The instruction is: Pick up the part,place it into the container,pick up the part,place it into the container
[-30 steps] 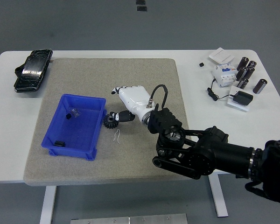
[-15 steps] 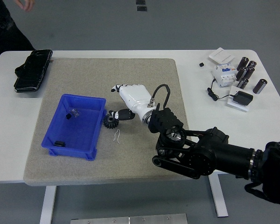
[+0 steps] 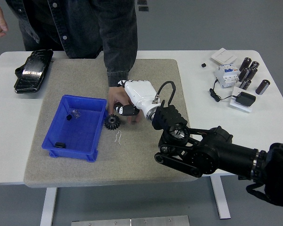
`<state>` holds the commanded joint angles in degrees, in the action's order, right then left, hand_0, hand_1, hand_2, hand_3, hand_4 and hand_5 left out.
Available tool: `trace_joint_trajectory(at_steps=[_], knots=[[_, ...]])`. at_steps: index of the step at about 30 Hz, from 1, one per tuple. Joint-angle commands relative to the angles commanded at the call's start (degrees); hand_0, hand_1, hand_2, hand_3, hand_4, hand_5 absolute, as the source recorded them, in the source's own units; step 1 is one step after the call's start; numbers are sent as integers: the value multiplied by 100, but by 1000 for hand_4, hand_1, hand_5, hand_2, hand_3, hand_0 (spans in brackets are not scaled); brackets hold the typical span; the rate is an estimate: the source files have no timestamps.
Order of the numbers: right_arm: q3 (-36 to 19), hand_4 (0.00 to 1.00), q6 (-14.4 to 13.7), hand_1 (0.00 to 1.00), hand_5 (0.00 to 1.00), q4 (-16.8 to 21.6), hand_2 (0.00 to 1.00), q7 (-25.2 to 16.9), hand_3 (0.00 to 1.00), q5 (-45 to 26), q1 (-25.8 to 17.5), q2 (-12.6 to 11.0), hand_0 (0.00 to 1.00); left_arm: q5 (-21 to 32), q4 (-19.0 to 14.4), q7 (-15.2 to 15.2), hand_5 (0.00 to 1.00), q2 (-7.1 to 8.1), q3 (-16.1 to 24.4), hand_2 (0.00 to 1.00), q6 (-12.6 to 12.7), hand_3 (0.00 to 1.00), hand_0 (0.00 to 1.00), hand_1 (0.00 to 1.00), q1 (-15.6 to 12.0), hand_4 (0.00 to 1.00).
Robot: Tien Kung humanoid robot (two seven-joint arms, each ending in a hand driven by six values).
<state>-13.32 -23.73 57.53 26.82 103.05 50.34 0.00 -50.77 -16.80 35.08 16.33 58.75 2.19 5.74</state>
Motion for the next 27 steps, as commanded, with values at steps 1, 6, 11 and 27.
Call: trace_joint_trajectory(at_steps=[1,6,11,27], knots=[[-7,820,4,597,370,-2,784,0,827,6,0,0,350,3,1,-2,412,-1,-2,717,1,635,745,719,1,654],[-76,820,44,597,370,9,784,-10,827,40,8,-37,350,27,1,-9,412,-7,-15,717,6,635,745,719,7,654],[-393,824,65,597,371,183,786,0,832,188,-55,-212,350,60,2,-16,413,-14,-30,717,14,635,745,719,1,655],[-1155,841,195,577,393,687,763,22,813,507,-477,-818,346,150,10,-49,413,-31,-81,717,31,636,745,719,-22,654]])
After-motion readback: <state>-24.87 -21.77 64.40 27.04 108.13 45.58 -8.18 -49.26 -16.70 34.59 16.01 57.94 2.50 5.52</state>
